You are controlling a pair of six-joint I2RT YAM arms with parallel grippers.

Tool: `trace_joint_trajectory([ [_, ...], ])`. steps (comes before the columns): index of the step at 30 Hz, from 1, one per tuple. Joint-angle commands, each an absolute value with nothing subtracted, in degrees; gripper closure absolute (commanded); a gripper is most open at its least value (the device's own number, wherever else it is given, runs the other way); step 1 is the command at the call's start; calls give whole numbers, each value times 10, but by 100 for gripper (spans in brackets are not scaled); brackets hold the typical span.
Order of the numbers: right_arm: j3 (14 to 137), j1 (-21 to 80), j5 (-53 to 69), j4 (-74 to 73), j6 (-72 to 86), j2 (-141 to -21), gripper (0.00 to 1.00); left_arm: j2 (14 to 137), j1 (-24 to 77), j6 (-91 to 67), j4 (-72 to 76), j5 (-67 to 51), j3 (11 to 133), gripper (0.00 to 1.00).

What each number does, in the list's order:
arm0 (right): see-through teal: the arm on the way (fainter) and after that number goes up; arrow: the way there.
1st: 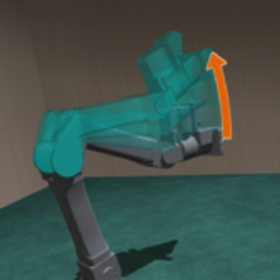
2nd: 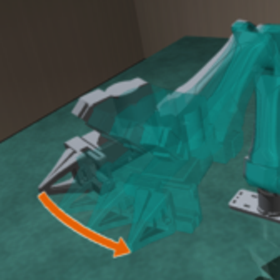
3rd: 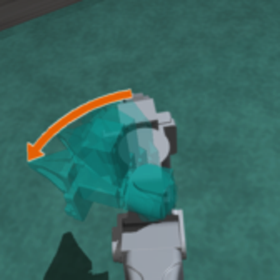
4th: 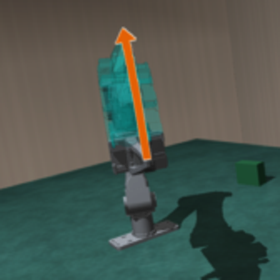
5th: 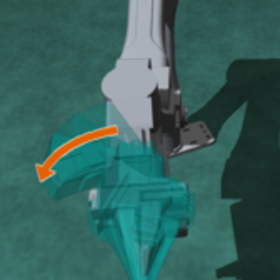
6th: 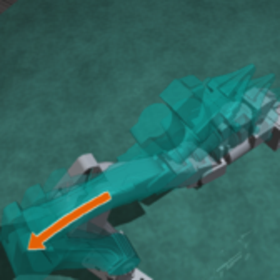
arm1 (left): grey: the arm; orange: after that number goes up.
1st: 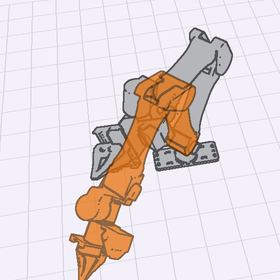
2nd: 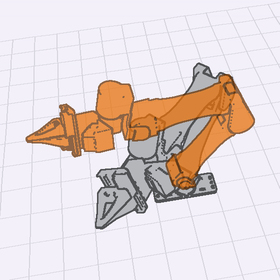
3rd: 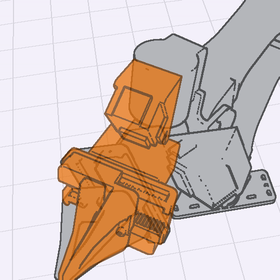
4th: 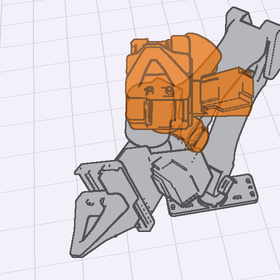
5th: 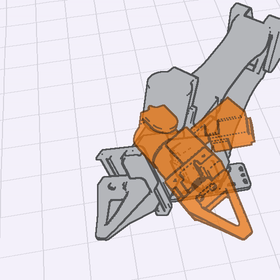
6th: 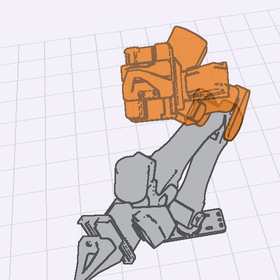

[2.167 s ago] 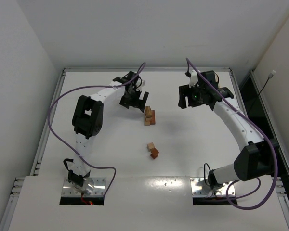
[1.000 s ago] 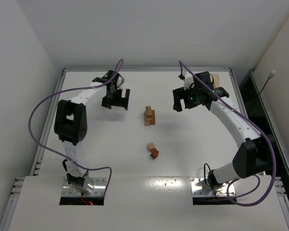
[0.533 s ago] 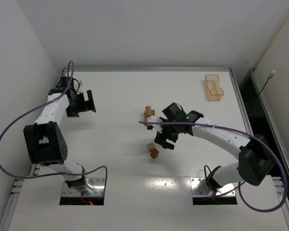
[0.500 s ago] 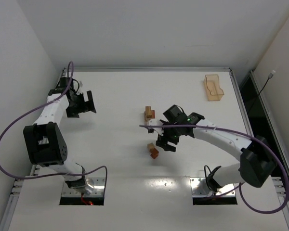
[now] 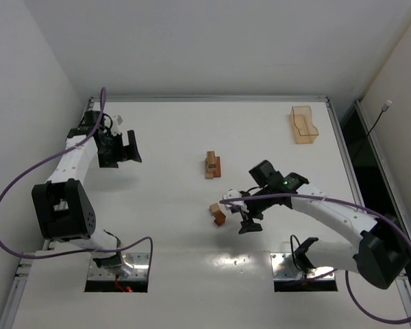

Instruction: Build the wood block tower

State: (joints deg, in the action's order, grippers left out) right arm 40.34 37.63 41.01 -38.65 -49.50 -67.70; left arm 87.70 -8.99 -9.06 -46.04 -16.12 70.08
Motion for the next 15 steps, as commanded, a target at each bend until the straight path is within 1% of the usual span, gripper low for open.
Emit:
trace_joint_trajectory([
  [1, 439, 378, 507, -413, -570, -700, 27, 882, -90, -83, -461, -190, 703, 1],
  [3, 439, 383, 496, -413, -586, -718, 27, 887, -90, -83, -461, -190, 709, 1],
  [7, 504, 383, 472, -459, -626, -800, 27, 887, -90, -83, -461, -185, 715, 1],
  [15, 552, 383, 435, -459, -676, -866, 27, 882, -90, -77, -461, -185, 715, 1],
])
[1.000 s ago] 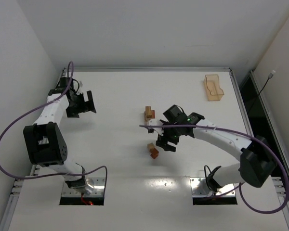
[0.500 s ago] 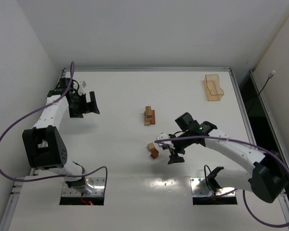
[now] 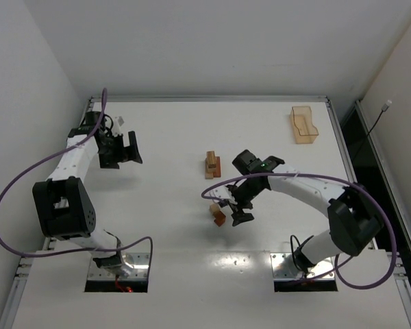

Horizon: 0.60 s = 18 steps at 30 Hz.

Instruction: Build the wood block tower

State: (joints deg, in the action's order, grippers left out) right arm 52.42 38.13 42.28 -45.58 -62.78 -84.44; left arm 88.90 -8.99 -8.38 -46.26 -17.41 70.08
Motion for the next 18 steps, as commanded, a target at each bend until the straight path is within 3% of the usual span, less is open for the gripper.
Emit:
trace_joint_trajectory([
  [1, 564, 383, 435, -459, -676, -875, 27, 882, -90, -77, -461, -179, 715, 1],
  [8, 615, 364, 439, -519, -693, -919, 28, 854, -73, -63, -468, -210, 715, 1],
  [12, 574, 331, 440, -440, -585, -836, 28, 789, 65, -58, -474, -166, 695, 1],
  [15, 527, 316, 292, -284, -328, -755, 30, 762, 165, -58, -474, -136, 695, 1],
  [18, 534, 296, 117, -274, -189, -705, 41, 762, 228, -53, -474, -117, 701, 1],
])
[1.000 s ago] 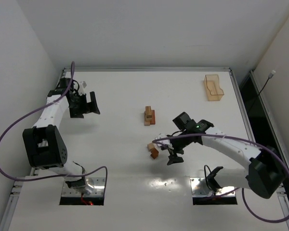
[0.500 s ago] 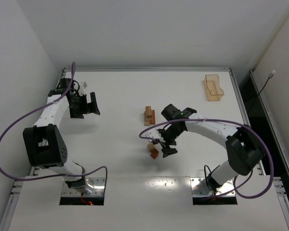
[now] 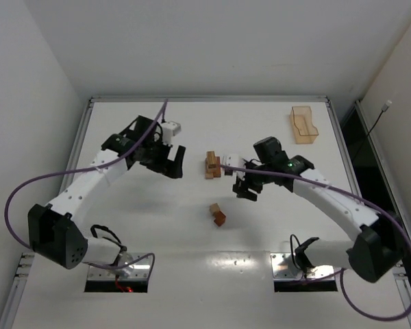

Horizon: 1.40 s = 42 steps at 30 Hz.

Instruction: Build the wood block tower

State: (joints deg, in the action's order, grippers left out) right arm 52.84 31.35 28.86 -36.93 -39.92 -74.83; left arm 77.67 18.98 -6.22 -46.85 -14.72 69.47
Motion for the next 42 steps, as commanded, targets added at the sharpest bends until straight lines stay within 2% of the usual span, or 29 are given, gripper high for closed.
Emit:
trace_joint_trajectory([
  [1, 540, 289, 83, -286, -172, -705, 41, 778, 274, -47, -479, -117, 710, 1],
  [2, 546, 273, 23, -294, -143, -705, 41, 786, 301, -47, -479, -105, 716, 1],
  [5, 546, 247, -54, -318, -103, -694, 41, 824, 406, -47, -479, -75, 744, 2],
  [8, 546, 199, -134, -346, -46, -679, 41, 876, 477, -60, -474, -55, 779, 8],
  [11, 541, 118, -159, -376, 16, -648, 41, 913, 511, -78, -479, -48, 812, 20],
  [16, 541, 11, -128, -444, 68, -625, 41, 957, 551, -123, -479, -7, 831, 36],
  [23, 558, -28, -84, -463, 68, -601, 41, 992, 580, -150, -479, 9, 826, 50],
  [26, 558, -44, -70, -463, 73, -601, 41, 1005, 594, -156, -469, -2, 826, 52],
  [42, 563, -78, -27, -468, 73, -579, 41, 1039, 613, -167, -457, -24, 809, 51],
])
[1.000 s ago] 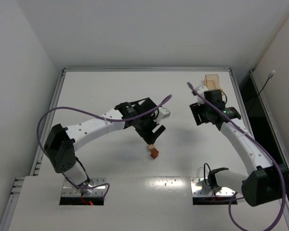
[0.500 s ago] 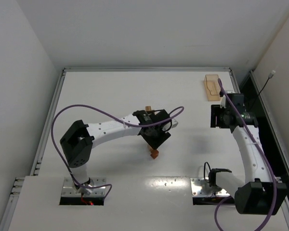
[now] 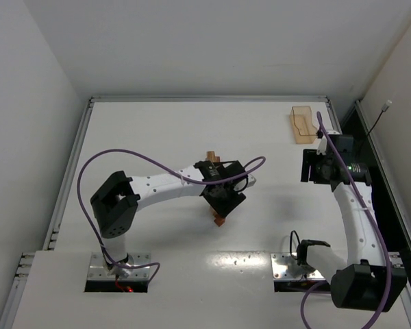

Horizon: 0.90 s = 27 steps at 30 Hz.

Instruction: Build the wood block tower

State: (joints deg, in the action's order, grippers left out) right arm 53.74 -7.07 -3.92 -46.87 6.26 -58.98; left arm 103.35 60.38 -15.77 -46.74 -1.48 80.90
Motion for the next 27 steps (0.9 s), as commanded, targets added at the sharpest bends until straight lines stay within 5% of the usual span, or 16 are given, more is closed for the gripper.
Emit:
trace_joint_trajectory([
  [1, 563, -78, -27, -468, 73, -579, 41, 1045, 613, -167, -457, -24, 809, 51],
  [23, 563, -94, -11, -468, 73, -574, 41, 1078, 613, -167, -452, -51, 799, 50],
  [27, 563, -94, 4, -463, 73, -574, 41, 1078, 613, -167, -452, -51, 804, 65],
])
